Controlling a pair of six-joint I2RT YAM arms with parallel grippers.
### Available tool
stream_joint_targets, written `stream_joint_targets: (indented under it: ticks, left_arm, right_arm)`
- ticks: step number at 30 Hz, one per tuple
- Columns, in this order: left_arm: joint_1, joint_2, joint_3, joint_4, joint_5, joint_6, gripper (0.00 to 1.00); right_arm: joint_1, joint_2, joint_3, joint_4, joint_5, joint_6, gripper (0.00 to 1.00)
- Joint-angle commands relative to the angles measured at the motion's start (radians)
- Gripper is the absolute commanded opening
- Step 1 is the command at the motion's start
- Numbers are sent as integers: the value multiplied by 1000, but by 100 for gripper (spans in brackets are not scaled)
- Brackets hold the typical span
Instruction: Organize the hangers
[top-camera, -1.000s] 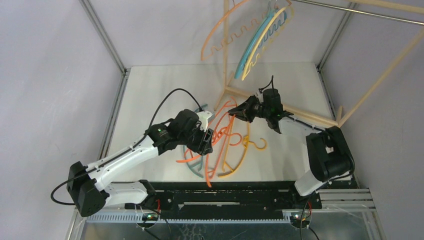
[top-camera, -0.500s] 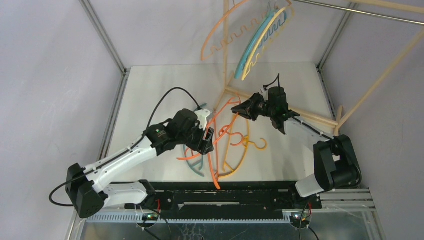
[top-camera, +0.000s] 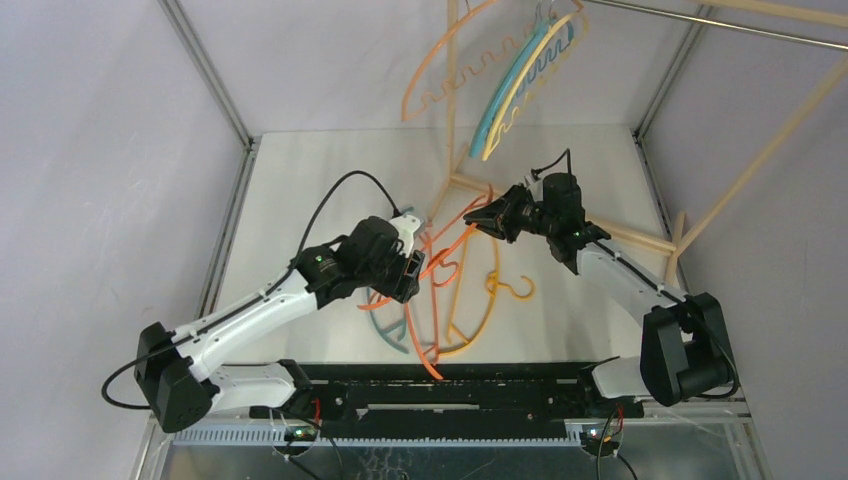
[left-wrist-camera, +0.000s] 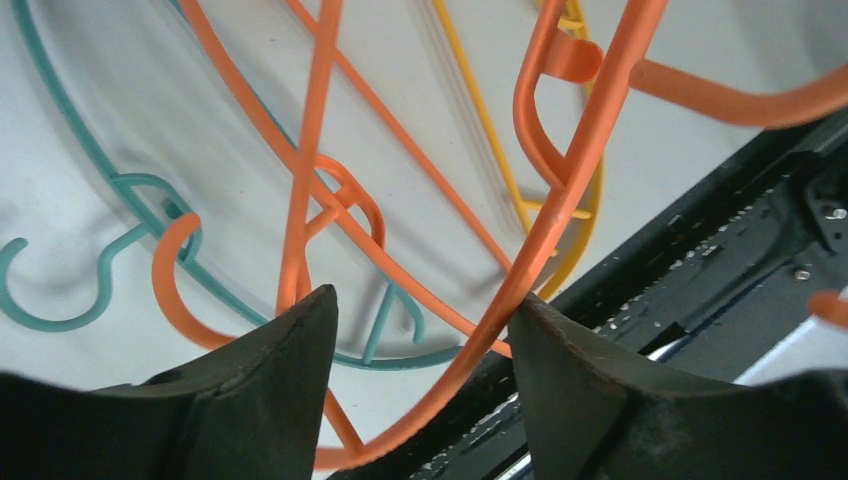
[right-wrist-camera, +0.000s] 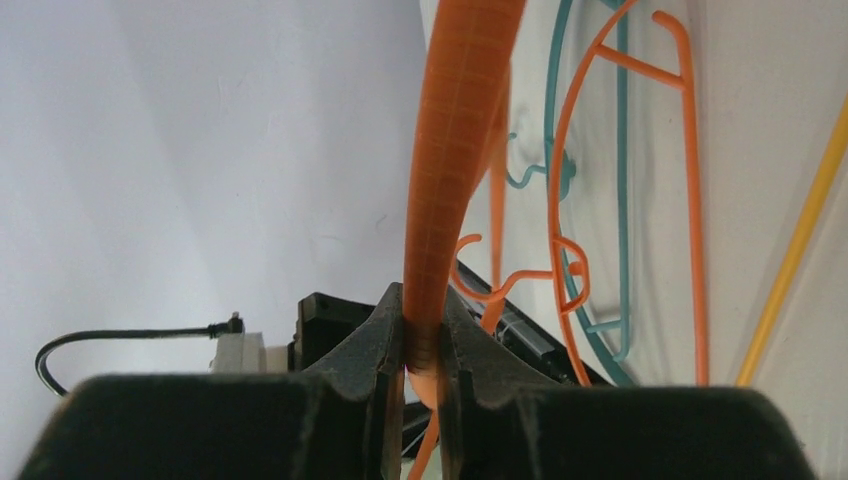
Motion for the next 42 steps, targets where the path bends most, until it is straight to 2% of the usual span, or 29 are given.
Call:
stream_joint_targets:
  ticks: [1, 5, 11, 13, 14, 15, 16, 20, 26, 28, 31, 35, 42]
  left_arm:
    - [5, 39, 71, 11, -79, 51, 59]
    - [6, 57, 82, 20, -112, 61, 46]
    - [6, 85, 83, 40, -110, 74, 36]
    - [6, 91, 78, 59, -108, 75, 27]
    - [5, 91, 72, 71, -108, 77, 18]
    - [5, 91, 67, 83, -110, 80, 5]
    - [6, 90, 61, 95, -113, 82, 1]
    - [7, 93, 63, 113, -115, 127, 0]
    - [10, 111, 130, 41, -193, 206, 0]
    - [15, 111, 161, 6, -190, 243, 0]
    - [31, 111, 211, -57, -176, 302, 0]
    - [50, 106, 269, -119, -120, 383, 0]
    - [59, 146, 419, -290, 61, 462, 0]
  right_arm:
    - [20, -65, 31, -9, -58, 57, 5]
    - [25, -93, 35, -9, -79, 84, 5]
    - [24, -129, 34, -34, -99, 89, 5]
    - [23, -134, 34, -54, -106, 75, 5]
    - [23, -134, 32, -70, -111, 63, 6]
    - [23, -139, 27, -79, -116, 56, 5]
    - [22, -144, 19, -88, -122, 49, 5]
    - [11, -177, -18, -146, -150, 12, 8]
    - [-27, -263, 32, -383, -180, -209, 40]
    - [-42, -298, 71, -498, -185, -308, 47]
    - [-44, -342, 127, -664, -173, -476, 50]
    - [-41, -395, 151, -781, -146, -643, 52]
    - [-78, -441, 190, -819, -139, -716, 52]
